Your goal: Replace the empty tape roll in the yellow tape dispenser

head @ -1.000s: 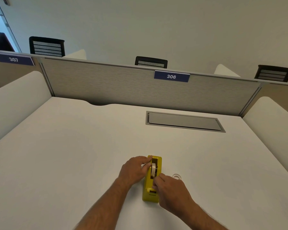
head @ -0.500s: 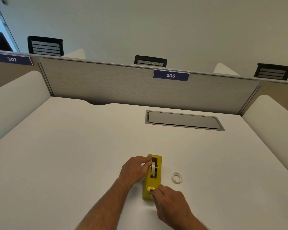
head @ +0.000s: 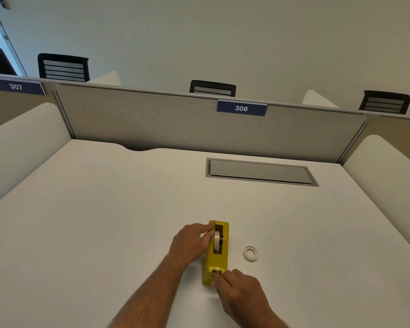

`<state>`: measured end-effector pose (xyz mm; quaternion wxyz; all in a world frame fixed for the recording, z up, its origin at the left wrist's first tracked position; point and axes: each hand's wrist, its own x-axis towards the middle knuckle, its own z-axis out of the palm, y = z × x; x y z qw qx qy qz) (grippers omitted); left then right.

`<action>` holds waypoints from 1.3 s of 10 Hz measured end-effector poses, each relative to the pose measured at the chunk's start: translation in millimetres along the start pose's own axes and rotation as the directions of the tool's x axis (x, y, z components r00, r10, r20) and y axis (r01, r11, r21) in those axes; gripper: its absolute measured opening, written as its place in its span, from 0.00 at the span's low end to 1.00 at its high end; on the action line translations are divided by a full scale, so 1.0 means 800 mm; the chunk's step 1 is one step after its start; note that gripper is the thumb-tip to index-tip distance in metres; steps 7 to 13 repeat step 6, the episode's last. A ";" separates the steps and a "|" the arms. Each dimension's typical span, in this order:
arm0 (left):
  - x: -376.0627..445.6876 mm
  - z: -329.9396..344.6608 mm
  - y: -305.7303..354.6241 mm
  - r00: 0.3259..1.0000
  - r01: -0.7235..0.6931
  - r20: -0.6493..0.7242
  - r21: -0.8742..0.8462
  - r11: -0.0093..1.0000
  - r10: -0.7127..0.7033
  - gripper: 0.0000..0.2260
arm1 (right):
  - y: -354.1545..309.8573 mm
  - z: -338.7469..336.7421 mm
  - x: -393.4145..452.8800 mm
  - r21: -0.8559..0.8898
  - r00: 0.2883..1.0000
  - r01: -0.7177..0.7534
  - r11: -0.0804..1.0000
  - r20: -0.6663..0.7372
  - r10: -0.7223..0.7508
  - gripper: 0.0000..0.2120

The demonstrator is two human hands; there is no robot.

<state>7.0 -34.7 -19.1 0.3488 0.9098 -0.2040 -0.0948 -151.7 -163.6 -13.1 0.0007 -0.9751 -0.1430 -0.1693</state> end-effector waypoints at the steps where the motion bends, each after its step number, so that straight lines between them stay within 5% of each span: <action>1: 0.000 0.002 0.000 1.000 -0.002 0.000 0.012 1.000 0.002 0.17 | -0.002 0.000 -0.005 0.000 1.000 0.006 1.000 0.019 -0.006 0.11; 4: -0.002 0.000 0.001 1.000 0.010 0.015 0.030 1.000 -0.010 0.18 | -0.005 -0.017 -0.005 0.057 0.996 -0.030 0.998 0.081 0.026 0.12; 6: 0.001 -0.008 0.001 0.995 -0.087 -0.042 0.117 0.989 0.093 0.18 | -0.004 -0.071 0.010 0.272 0.994 -0.105 0.956 0.000 0.109 0.08; 13: 0.001 -0.008 0.001 0.995 -0.087 -0.042 0.117 0.989 0.093 0.18 | -0.004 -0.071 0.010 0.272 0.994 -0.105 0.956 0.000 0.109 0.08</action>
